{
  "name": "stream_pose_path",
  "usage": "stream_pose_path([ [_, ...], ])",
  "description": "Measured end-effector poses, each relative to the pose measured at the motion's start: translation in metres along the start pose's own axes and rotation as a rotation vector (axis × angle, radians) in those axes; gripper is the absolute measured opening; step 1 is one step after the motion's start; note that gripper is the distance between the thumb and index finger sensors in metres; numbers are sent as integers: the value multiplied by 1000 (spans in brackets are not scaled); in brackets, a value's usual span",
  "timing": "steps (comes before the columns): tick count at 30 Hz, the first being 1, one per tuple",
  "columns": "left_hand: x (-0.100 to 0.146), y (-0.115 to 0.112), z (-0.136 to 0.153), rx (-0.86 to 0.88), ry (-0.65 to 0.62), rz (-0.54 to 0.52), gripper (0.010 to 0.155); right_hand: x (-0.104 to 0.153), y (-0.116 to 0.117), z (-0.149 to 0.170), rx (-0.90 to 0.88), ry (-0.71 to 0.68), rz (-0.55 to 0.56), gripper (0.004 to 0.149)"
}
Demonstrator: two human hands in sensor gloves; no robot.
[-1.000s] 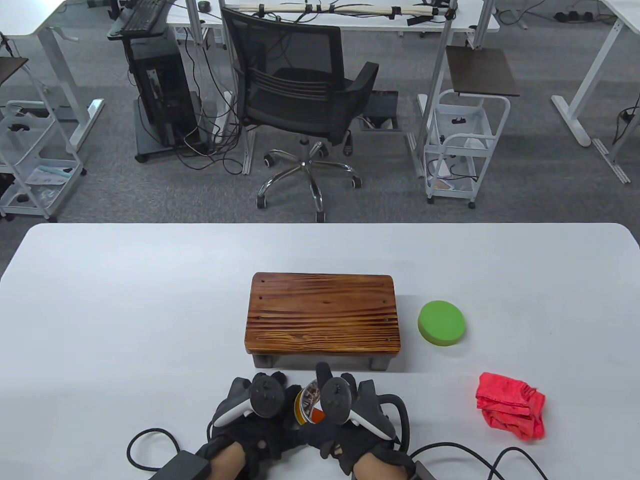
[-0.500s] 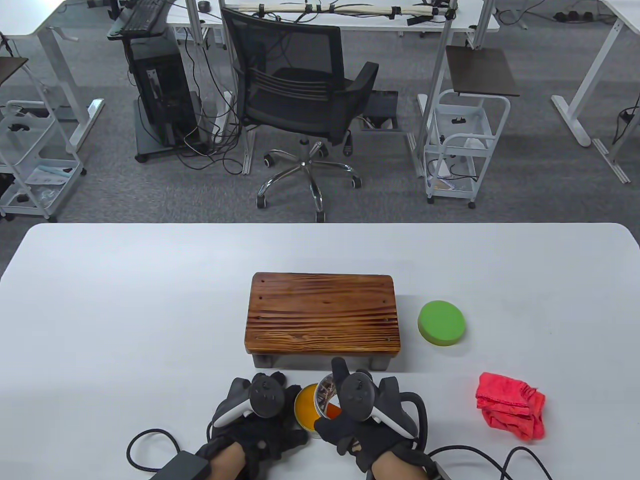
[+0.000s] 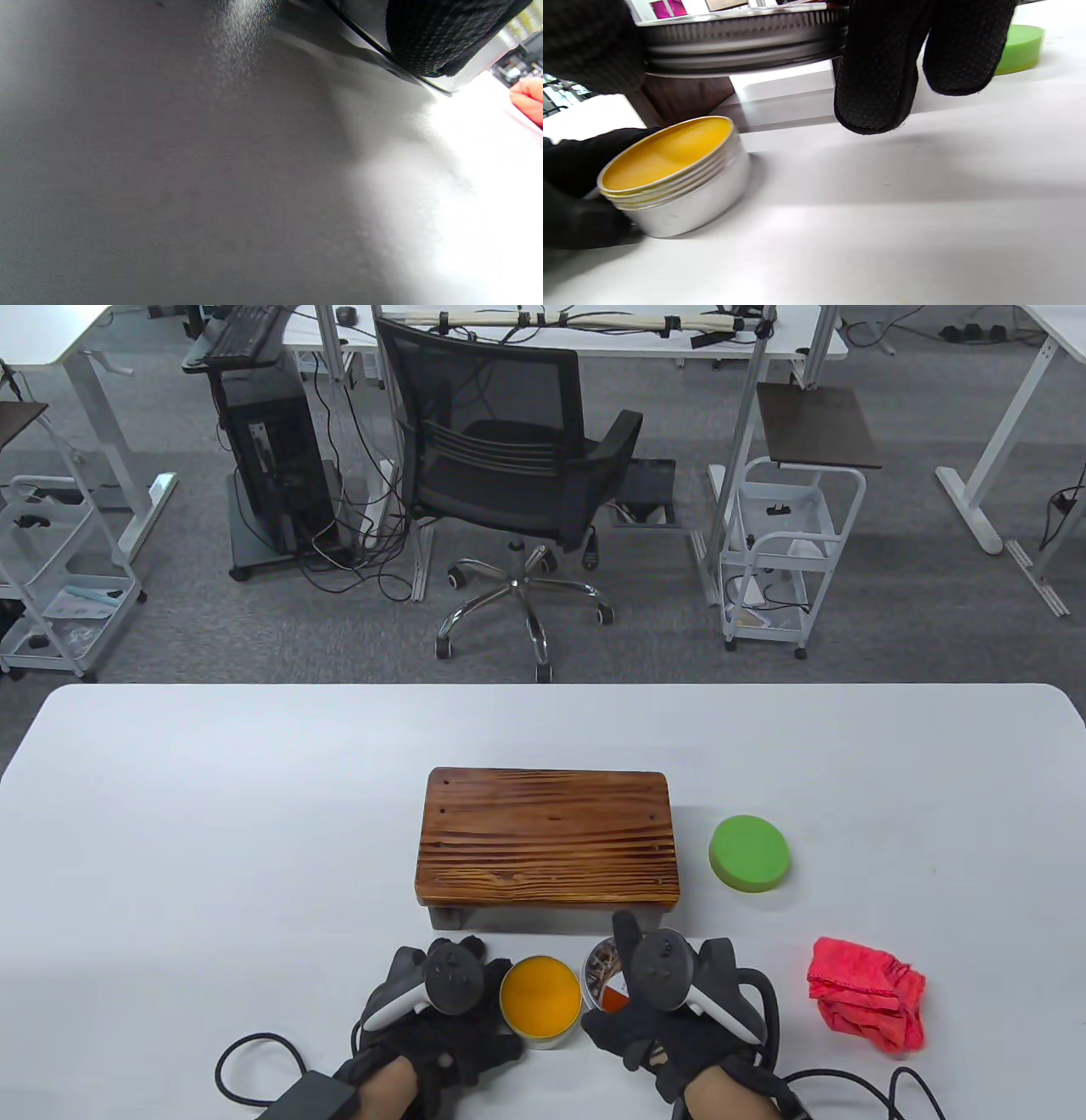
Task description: Dip and apply wood wax on stool
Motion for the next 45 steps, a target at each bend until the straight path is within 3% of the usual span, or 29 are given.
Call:
stream_pose_path([
  [13,0,0,0,2,0,-1,79,-17,4,69,45,164,-24,91],
  [19,0,0,0,2,0,-1,79,-32,22,88,125,230,-37,92],
  [33,0,0,0,2,0,-1,79,-43,46,88,226,253,-62,92],
  [45,0,0,0,2,0,-1,78,-41,51,82,300,259,-52,90],
])
Point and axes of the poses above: the tracker on the back of each hand, its own z axis roughly to the little-finger side, its own x axis roughly from the fingertips to the wrist, y = z × x, the point moved 5 cm from there along -x, roughly from the wrist to the fingertips, and after that the axes turned 15 degrees about y, right-handed, at the moved point
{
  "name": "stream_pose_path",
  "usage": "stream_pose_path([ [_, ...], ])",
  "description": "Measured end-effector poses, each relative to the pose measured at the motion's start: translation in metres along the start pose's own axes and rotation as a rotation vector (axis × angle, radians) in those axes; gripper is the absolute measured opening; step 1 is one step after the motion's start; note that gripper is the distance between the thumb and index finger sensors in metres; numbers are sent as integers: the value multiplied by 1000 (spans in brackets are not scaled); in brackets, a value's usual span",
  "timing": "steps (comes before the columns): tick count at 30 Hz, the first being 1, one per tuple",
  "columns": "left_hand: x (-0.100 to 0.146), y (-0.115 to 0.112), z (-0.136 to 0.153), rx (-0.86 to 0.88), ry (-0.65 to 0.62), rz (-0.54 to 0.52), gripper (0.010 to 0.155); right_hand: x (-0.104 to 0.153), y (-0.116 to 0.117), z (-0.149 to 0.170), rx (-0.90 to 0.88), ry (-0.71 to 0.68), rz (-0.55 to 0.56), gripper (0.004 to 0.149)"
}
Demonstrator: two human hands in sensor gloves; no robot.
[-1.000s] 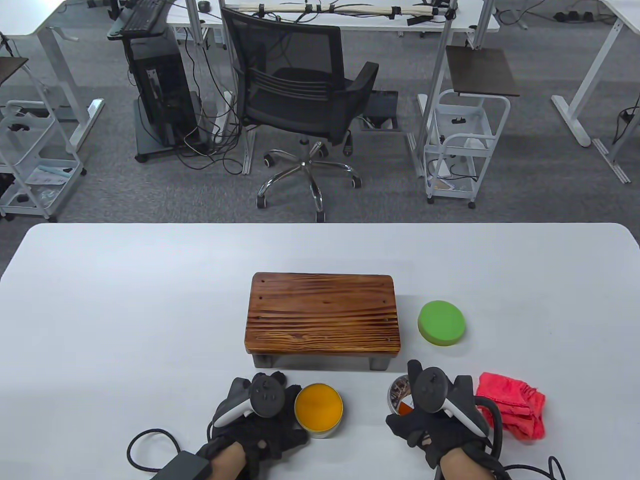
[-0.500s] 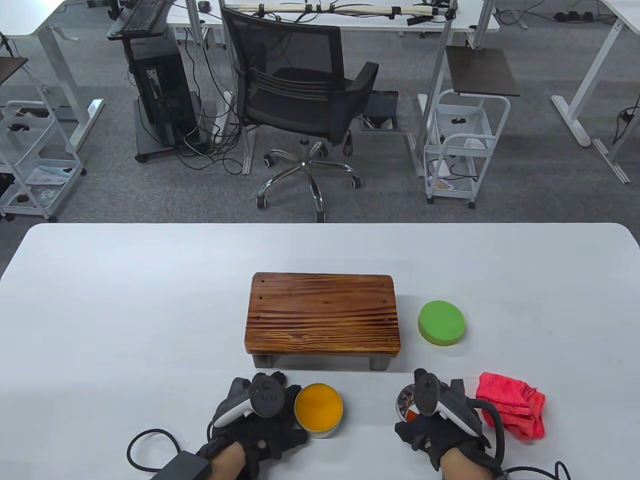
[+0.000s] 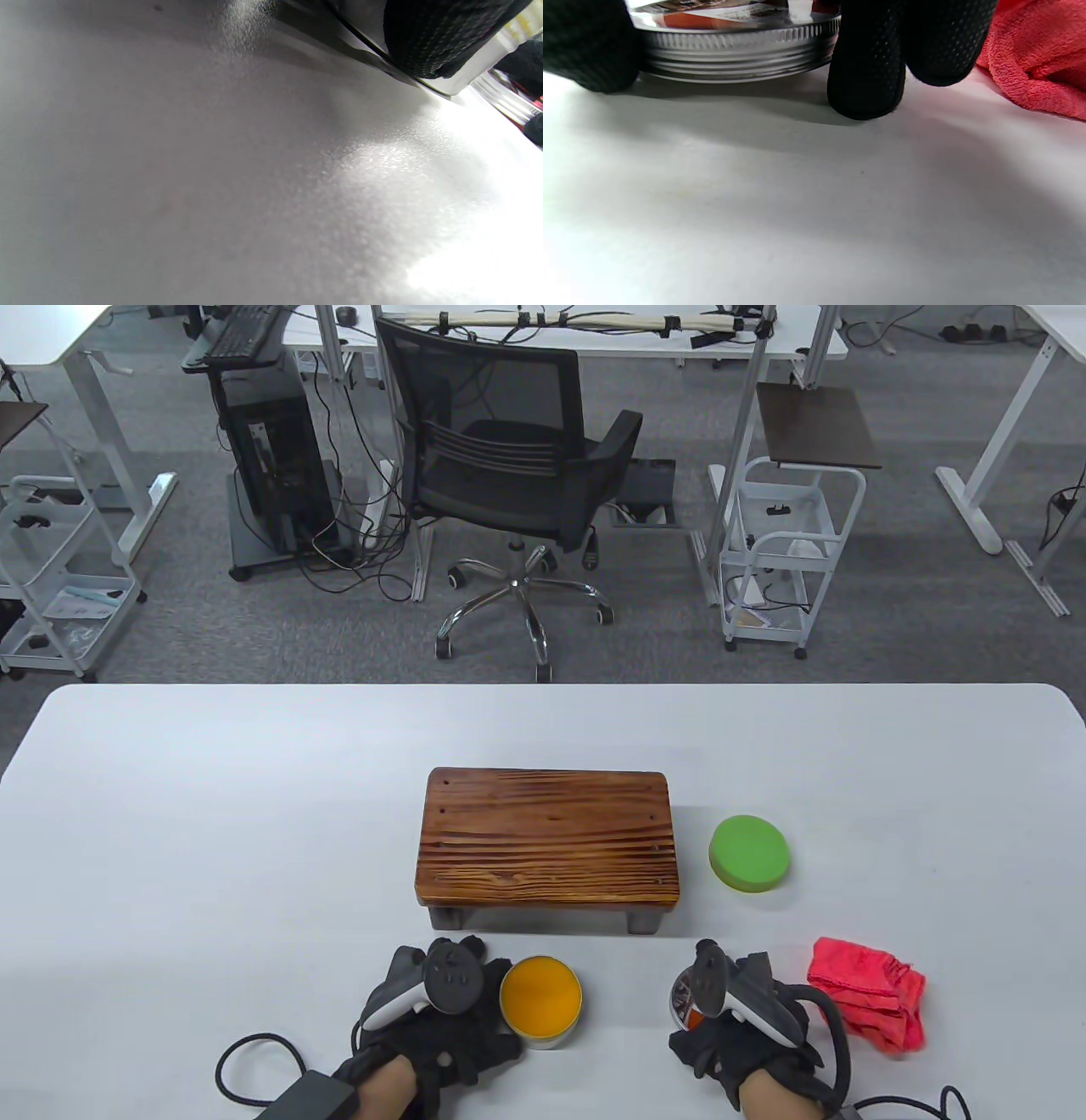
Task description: Dip and apply wood wax on stool
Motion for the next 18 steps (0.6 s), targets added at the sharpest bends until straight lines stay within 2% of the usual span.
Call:
stream_pose_path([
  [18,0,0,0,0,0,0,78,3,1,1,-2,8,-38,88],
])
Point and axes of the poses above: the tracker on the back of each hand, its own z axis roughly to the little-finger side, its own x axis roughly from the fingertips to the wrist, y = z × x, the point moved 5 cm from there along -x, roughly from the wrist to the fingertips, and after that the axes turned 15 degrees about y, right-handed, at the moved point
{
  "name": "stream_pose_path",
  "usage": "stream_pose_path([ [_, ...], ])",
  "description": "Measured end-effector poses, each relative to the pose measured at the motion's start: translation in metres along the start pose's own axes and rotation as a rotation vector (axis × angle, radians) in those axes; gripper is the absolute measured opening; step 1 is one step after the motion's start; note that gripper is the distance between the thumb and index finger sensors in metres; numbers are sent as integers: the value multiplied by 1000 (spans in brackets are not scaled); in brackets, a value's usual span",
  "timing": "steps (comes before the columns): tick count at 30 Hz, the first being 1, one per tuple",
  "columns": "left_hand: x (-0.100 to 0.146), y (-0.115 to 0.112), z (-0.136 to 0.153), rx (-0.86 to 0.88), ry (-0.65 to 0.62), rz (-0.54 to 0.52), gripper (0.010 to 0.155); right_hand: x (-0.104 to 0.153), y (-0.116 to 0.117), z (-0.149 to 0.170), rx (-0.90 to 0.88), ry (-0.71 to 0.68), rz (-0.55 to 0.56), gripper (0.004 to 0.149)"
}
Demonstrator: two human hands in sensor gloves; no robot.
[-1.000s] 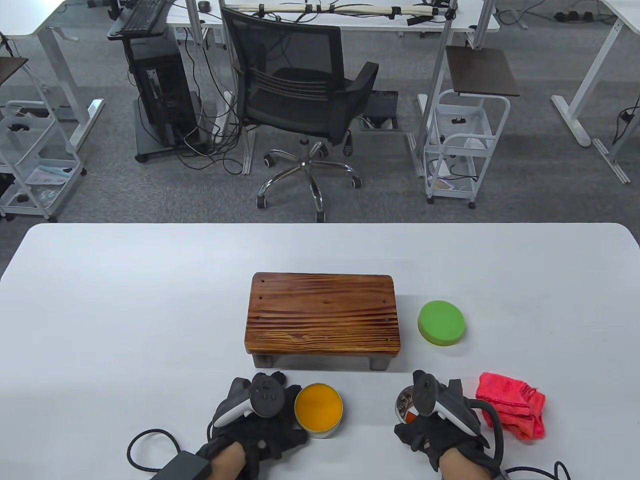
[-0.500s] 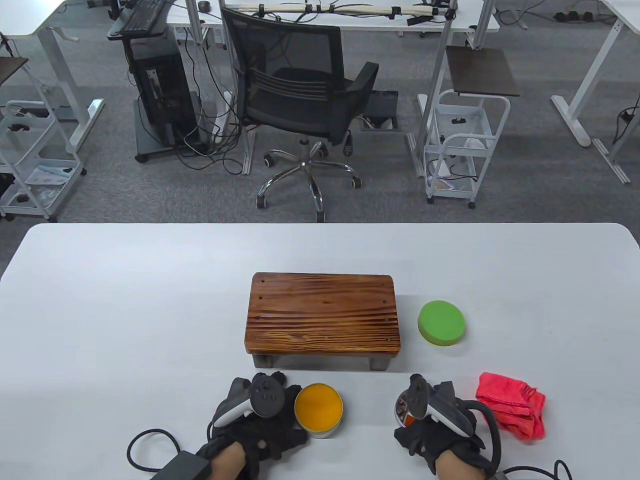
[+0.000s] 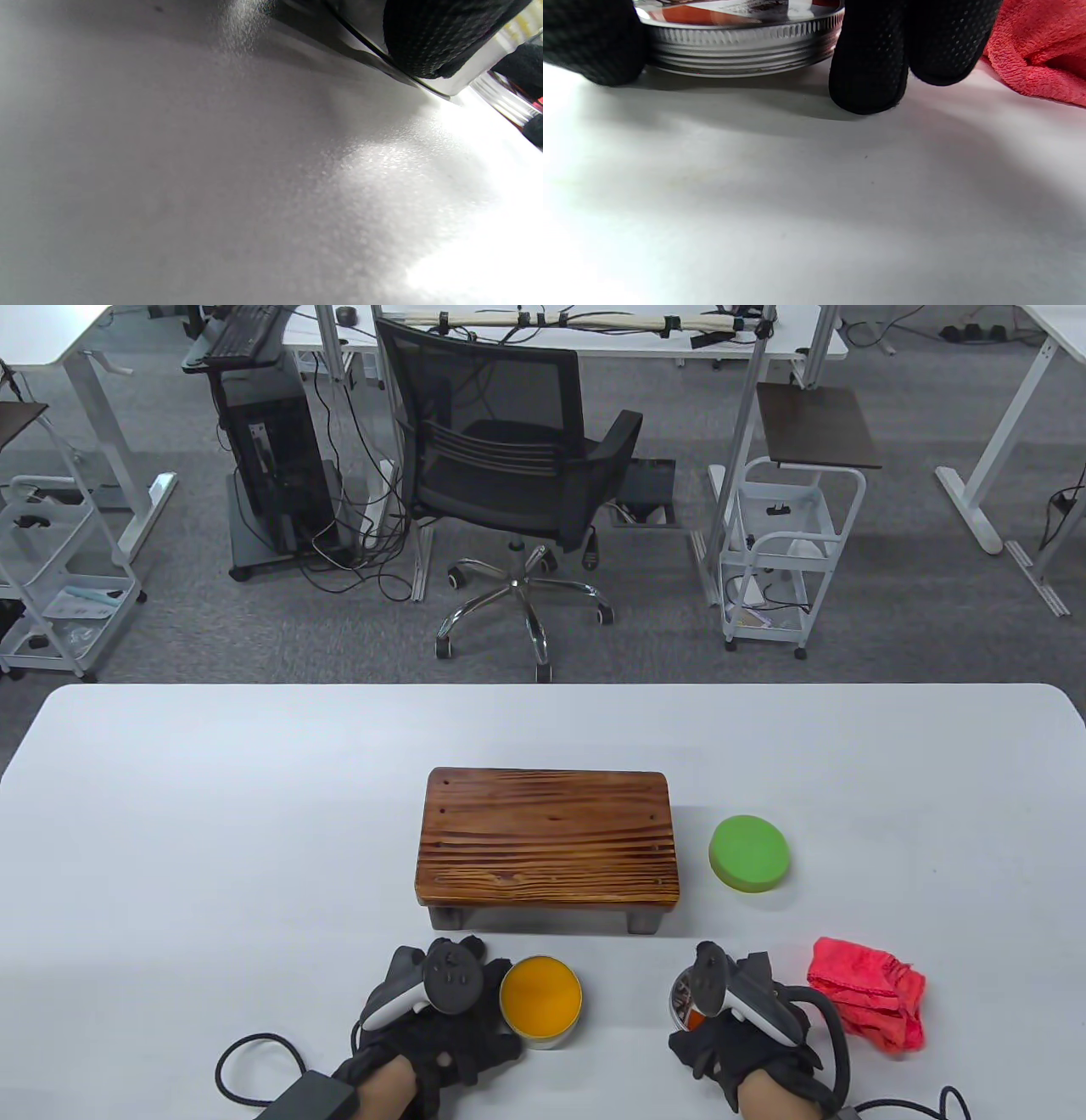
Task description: Dip and apply wood wax on stool
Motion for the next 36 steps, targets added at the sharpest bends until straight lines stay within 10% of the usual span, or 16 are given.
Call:
stream_pose_path([
  [36,0,0,0,0,0,0,78,1,3,1,-12,-5,-29,86],
])
Point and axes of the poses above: the tracker on the back of each hand, its own z axis roughly to the little-finger side, its own x axis roughly from the fingertips to the wrist, y = z × x, the point moved 5 cm from there along -x, roughly from the wrist to the fingertips, and after that the axes turned 15 degrees about y, right-handed, at the moved point
